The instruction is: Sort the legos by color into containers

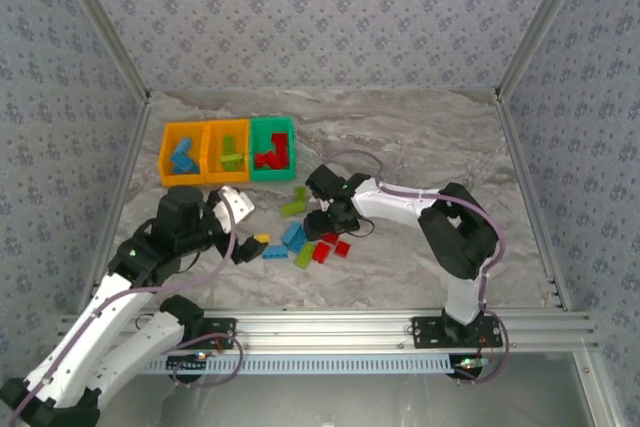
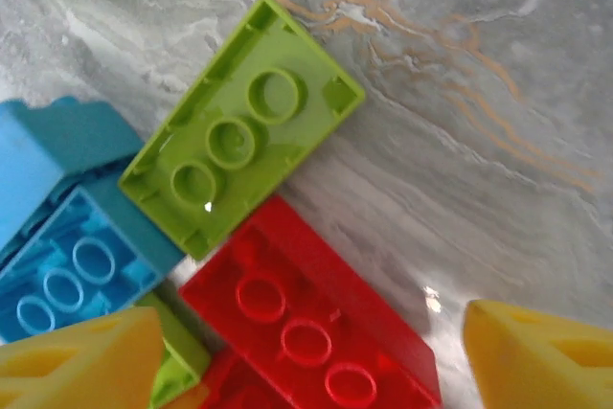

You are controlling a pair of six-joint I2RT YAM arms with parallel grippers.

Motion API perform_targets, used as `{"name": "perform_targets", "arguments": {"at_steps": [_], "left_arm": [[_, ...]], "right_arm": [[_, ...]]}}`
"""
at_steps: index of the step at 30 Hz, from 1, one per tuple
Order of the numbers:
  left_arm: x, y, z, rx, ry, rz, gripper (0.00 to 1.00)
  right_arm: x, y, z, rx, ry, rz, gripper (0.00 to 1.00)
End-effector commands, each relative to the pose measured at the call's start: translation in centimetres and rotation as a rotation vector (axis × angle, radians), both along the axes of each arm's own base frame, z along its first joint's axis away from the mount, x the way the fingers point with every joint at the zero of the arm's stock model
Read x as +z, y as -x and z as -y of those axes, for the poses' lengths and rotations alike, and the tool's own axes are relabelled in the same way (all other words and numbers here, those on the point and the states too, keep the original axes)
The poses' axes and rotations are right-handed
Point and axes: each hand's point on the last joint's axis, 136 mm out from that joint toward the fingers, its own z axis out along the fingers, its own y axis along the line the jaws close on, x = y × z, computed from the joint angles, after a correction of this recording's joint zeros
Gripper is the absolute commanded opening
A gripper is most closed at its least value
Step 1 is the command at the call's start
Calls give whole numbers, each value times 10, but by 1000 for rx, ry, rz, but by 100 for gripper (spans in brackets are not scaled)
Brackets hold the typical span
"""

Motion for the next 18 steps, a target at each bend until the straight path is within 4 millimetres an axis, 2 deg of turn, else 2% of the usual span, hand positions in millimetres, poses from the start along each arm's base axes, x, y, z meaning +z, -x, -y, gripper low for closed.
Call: {"name": "perform_targets", "arguments": {"at_steps": [1,5,8,11,15,18], "left_arm": [[15,13,11,-125,32,95,99],[13,12,10,-120,31,100,99],[12,11,11,-117,35,96,99],[12,9,10,-108,33,98,99],[12,8,9,-97,31,102,99],[12,5,8,-85,30,105,99]], "right_arm": [[1,-2,0,2,-11,-8,79],[-5,0,9,-12,21,-21,75],[-5,-5,16,-41,37,-10,61],[-13,-5,37,-93,95,-4,51],[-4,-19,56,-157,129,53,39],[13,-30,59,-177,117,114,31]]}}
